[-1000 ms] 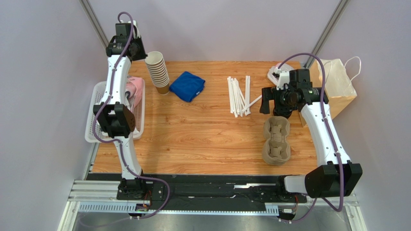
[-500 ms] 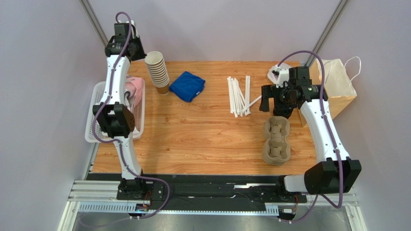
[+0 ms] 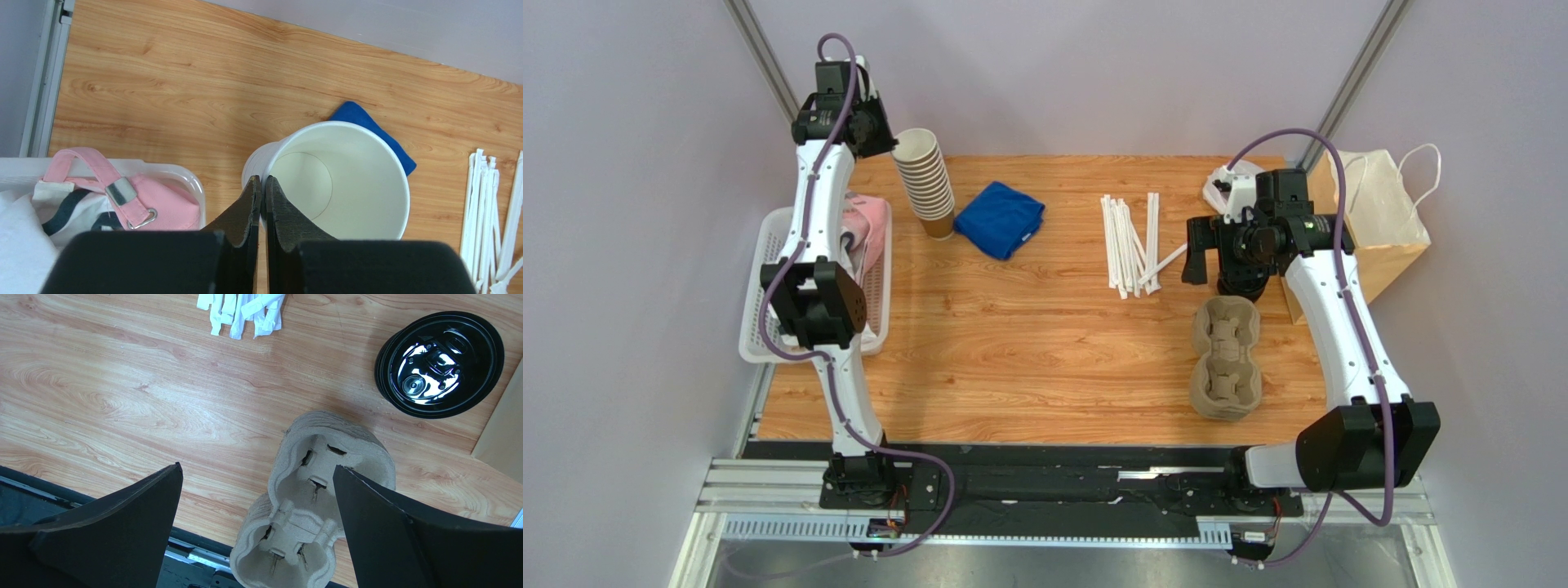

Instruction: Pack the takeout coffee

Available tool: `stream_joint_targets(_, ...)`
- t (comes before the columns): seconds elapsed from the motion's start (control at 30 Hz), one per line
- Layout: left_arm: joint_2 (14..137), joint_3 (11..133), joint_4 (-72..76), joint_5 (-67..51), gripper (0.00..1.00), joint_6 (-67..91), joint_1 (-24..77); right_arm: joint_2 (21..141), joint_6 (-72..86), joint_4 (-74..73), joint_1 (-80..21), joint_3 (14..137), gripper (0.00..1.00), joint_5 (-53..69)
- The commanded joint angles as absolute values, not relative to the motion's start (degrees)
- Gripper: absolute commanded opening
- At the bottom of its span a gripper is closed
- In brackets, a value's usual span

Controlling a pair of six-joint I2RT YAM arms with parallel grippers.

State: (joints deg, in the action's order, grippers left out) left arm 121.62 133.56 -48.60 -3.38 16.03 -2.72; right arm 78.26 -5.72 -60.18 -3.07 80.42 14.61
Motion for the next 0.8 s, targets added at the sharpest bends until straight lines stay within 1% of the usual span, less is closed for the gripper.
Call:
stream_joint_targets(0.0, 121.56, 135.70, -48.16, -4.48, 0.03, 17.14, -3.25, 78.13, -4.75, -58.98, -2.99, 82.27, 1.00, 14.68)
stream_joint_targets(0.03, 121.03, 135.88, -48.16, -4.57, 0.00, 17.23, -3.34, 78.22, -4.75, -59.06, -2.99, 82.18, 1.00, 14.76)
stream_joint_targets(0.77, 114.61, 143.43, -50.10, -7.82, 0.00, 16.88, -3.34, 78.05, -4.75, -59.24, -2.90, 82.35, 1.00, 15.91)
